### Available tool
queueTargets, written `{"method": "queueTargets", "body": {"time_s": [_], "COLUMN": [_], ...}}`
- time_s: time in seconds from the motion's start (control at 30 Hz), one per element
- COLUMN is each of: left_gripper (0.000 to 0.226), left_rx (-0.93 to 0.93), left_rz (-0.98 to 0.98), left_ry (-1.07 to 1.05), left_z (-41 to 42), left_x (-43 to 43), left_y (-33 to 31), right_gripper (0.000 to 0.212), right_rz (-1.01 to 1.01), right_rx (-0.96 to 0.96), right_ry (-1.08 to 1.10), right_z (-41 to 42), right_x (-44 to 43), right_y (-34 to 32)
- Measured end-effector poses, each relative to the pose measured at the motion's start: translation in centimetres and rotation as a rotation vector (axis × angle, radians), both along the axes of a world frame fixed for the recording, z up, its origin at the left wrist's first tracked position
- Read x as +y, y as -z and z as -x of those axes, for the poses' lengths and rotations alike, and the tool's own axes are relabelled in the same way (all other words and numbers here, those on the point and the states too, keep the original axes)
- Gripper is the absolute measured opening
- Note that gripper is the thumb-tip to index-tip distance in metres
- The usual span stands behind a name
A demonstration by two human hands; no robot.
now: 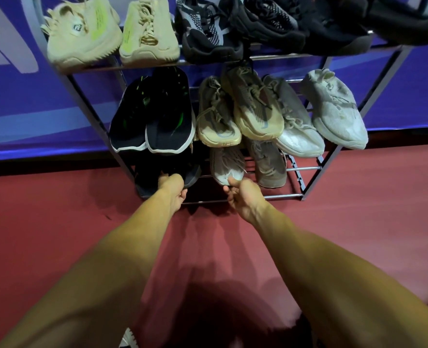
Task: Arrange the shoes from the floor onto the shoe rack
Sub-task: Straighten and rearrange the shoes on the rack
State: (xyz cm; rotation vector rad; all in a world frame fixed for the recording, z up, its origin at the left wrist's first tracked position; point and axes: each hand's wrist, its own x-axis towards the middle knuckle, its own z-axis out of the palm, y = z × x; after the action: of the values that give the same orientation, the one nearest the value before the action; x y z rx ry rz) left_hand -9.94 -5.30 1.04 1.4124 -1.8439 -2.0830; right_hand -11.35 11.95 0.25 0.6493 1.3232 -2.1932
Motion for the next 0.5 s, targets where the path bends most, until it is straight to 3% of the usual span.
{"method": "queueTargets", "body": {"time_s": [0.2,0.37,0.5], "left_gripper": [0.060,0.058,0.071], "left_rx": [0.103,0.008,0.002], "left_rz": [0.061,0.175,0.255], "left_ry": [-0.078,0.228,0.264], "left_z": [-0.4,-1.4,-1.5], "left_x": [1.0,2.0,1.2], "left_y": [0.5,0.8,0.8], "right_gripper": [0.006,0.013,0.010], "right_rz": [0.054,0.035,-0.063], "right_rx": [0.015,0.020,0.015], "right_ry": [0.036,0.032,-0.077], "right_z": [-0.4,-0.2,-0.2], "right_x": [0.6,2.1,2.3], "right_y": [-0.6,-0.4,0.1]}}
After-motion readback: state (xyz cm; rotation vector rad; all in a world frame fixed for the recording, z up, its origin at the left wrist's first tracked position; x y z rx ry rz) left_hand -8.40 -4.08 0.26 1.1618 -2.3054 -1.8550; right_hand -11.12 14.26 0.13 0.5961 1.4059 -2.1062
